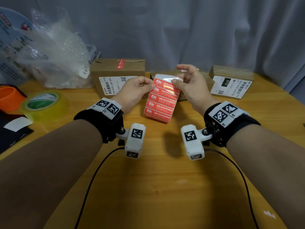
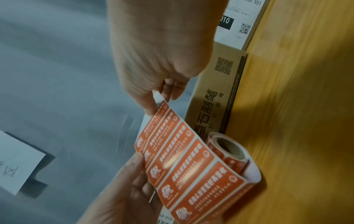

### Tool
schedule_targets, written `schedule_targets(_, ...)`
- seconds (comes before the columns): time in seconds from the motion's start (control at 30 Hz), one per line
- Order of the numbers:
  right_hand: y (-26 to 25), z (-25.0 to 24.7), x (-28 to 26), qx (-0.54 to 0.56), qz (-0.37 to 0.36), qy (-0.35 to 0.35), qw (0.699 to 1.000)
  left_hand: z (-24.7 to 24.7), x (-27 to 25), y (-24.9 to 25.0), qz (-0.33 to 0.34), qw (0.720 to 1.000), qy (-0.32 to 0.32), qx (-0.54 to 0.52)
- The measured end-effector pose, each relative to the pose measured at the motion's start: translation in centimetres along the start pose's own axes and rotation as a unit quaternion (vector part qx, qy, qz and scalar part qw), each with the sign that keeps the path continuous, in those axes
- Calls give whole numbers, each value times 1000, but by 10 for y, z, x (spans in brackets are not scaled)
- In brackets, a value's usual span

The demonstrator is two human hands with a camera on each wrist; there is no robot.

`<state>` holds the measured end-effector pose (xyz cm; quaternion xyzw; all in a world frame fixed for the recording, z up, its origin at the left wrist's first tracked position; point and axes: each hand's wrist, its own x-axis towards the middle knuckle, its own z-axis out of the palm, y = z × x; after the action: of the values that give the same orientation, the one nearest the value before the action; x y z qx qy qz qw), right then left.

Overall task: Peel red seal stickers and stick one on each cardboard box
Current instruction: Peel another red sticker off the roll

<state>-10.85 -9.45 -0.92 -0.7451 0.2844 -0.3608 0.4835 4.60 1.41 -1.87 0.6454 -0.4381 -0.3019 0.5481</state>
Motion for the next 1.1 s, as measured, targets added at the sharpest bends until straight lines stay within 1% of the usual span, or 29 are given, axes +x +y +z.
schedule_targets(0.03,0,1,1,-64,-25,17,997,1,0,0,1,1000,4,3)
schedule_targets(0.07,1,2,2,-154,-64,36,985,1,0,0,2,1000,7,5)
schedule_targets(0.1,0,4,3,-233,-107,48,965,2,1,0,2,1000,9,6)
schedule_targets(0.13,-2,6,2,-282,-140,46,948,3,1,0,3,1000,8,6)
schedule_targets(0.2,-7,12,2,-316,-176,21,932,5,1,1,12,1000,-2,-2)
schedule_targets(0.3,-8,19,3,-312,-186,6,932,9,0,4,36,999,-19,-9)
schedule_targets(0.4,-6,19,3,-316,-181,3,931,11,-1,8,52,998,-20,6)
schedule_targets(0.5,-5,18,2,-313,-182,6,932,12,-2,10,56,998,-22,25)
schedule_targets(0.63,-7,18,-3,-291,-188,26,937,12,-3,12,54,998,-20,13)
schedule_targets(0.73,-9,18,-6,-266,-182,29,946,12,-2,16,32,999,-22,-3)
schedule_targets(0.8,-9,17,-6,-263,-183,21,947,12,-2,20,5,1000,-5,-6)
schedule_targets(0.97,-11,19,-9,-246,-186,-8,951,11,3,21,-33,999,29,-17)
schedule_targets(1.03,-11,19,-8,-238,-184,-11,954,11,4,20,-56,997,36,-33)
schedule_targets(1.1,-11,19,-7,-240,-186,-5,953,12,5,21,-66,996,40,-48)
